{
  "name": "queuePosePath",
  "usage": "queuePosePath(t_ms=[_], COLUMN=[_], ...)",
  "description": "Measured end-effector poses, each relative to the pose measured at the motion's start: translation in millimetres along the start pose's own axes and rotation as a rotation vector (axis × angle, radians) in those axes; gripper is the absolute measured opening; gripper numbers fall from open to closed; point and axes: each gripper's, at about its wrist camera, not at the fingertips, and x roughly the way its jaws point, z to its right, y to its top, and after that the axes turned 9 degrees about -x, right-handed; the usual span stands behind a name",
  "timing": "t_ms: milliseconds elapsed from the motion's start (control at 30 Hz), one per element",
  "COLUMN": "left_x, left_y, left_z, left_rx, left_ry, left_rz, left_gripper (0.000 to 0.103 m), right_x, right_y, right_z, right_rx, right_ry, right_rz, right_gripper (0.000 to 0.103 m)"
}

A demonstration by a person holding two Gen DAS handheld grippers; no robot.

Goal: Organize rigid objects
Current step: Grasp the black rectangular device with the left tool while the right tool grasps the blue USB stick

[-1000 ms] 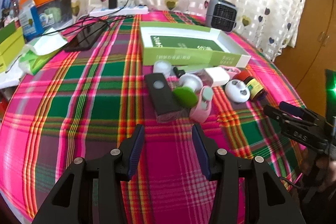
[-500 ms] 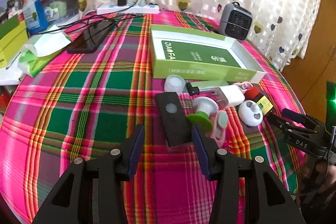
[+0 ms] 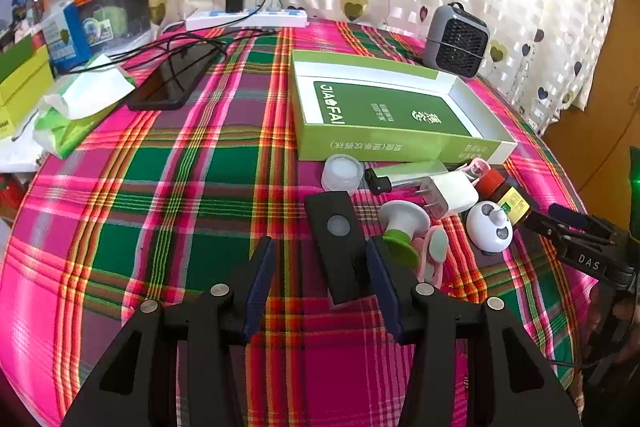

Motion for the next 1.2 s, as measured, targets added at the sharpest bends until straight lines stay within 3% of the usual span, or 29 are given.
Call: queuePosePath(t_ms=[267, 600, 700, 1200], left_x=[2, 0, 1, 24], left_y=[4, 8, 8, 9], left_z=[0, -3, 3, 11], left_rx=[0.014, 0.036, 0.065, 0.105], left_ry=[0.013, 0.044, 0.014, 0.087], left_rz=[-0.005, -0.006, -0.028, -0.063], left_gripper=[0.047, 0.047, 0.047, 0.047], right_x=[11, 14, 14, 14], right_y=[12, 14, 15, 16], right_z=[-9, -15, -16, -17], right_rx=[-0.097, -0.135, -0.140, -0.136], right_ry=[0.027, 0.060, 0.063, 0.063], right_rz=[-0.012, -0.006, -0.002, 0.000], right_gripper=[0.067, 0.047, 0.041, 0.041])
